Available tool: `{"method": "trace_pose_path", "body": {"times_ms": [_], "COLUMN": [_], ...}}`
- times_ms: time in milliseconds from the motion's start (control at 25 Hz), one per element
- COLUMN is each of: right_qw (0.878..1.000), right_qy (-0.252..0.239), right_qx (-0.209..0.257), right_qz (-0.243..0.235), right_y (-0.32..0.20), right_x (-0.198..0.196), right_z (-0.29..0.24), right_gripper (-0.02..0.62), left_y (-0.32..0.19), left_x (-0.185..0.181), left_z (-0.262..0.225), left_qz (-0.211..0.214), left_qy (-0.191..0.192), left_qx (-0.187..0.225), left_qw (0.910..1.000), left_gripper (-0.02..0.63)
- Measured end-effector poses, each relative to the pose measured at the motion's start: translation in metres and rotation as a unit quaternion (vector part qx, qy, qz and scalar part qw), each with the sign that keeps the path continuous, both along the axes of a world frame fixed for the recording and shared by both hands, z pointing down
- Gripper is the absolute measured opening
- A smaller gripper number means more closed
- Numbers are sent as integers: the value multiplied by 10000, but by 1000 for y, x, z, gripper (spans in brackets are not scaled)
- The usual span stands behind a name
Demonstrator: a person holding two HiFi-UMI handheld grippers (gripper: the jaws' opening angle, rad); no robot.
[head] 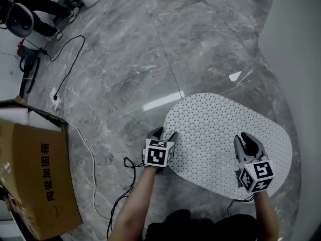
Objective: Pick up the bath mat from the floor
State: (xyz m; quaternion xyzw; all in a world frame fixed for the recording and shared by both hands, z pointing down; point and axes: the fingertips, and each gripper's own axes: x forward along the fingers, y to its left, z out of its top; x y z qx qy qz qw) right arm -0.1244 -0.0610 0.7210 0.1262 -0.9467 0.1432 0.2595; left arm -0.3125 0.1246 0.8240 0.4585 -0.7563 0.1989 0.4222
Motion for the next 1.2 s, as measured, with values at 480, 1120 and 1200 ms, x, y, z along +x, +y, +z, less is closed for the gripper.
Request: {"method": "trace_pose_path", "body": {"times_ms": [480,1120,1200], "right_qw": [9995,9793,9731], "right_qy": [104,307,315], "right_qx": [19,-120,-147], "right_qz": [292,1999,2276], "right_y": [-9,-48,-52], "right_x": [23,155,178], "right_z": [-2,-1,-1], "right_gripper": [94,94,94], "left_y": [-22,-119,-128], "left_x": [31,138,151], "left_z": [-16,-67,-67], "left_qz": [725,2087,2175], "left_qy": [25,782,932], "left_qx": [16,907,928], "left_qw": [9974,9706,9671], "left_gripper": [61,40,40]}}
